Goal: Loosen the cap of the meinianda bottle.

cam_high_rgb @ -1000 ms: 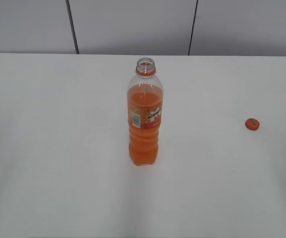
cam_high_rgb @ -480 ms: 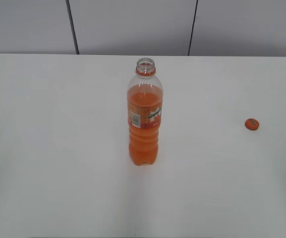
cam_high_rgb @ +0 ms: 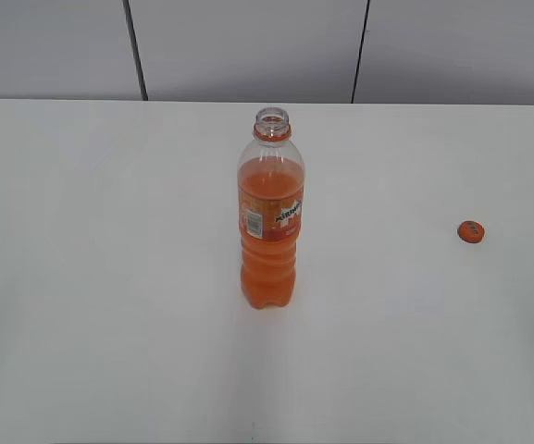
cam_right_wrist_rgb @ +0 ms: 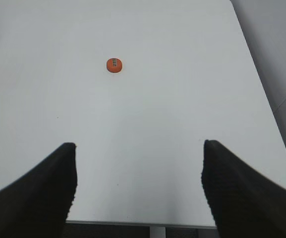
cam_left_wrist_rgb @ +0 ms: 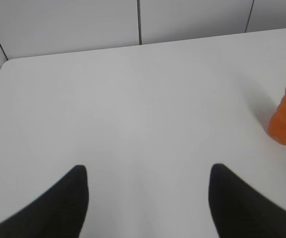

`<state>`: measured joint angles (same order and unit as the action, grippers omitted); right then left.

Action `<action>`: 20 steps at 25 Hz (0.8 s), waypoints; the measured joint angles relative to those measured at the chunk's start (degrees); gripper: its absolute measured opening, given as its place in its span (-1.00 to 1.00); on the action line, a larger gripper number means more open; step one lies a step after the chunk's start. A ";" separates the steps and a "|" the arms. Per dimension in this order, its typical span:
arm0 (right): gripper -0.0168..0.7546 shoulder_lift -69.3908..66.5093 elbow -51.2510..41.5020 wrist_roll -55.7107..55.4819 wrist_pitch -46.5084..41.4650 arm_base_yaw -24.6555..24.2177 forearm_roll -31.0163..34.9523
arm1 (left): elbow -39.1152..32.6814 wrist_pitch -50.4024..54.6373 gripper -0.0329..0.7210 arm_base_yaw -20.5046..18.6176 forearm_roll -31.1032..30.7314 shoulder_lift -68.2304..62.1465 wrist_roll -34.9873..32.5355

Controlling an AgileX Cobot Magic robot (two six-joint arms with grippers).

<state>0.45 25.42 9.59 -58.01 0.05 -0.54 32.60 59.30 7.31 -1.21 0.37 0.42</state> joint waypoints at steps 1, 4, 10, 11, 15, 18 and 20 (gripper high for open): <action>0.57 0.00 0.00 0.00 0.00 0.00 0.00 | 0.00 0.00 0.33 0.00 0.00 0.00 0.00; 0.57 0.00 0.00 0.00 0.00 0.00 0.00 | 0.00 0.00 0.33 0.00 0.01 0.00 0.00; 0.57 0.00 0.00 0.00 0.00 0.00 0.00 | 0.00 0.00 0.31 0.00 0.01 0.00 0.00; 0.57 0.00 0.00 0.00 0.00 0.00 0.00 | 0.00 0.00 0.29 0.00 0.01 0.00 0.00; 0.57 0.00 0.00 0.00 0.00 0.00 0.00 | 0.00 0.00 0.24 0.00 0.01 0.00 0.00; 0.57 0.00 0.00 0.00 0.00 0.00 0.00 | 0.00 0.00 0.20 0.00 0.01 0.00 0.00; 0.57 0.00 0.00 0.00 0.00 0.00 0.00 | 0.00 0.00 0.17 0.00 0.01 0.00 0.00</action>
<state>0.45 25.42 9.59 -58.01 0.05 -0.54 32.60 59.30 7.31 -1.20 0.37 0.42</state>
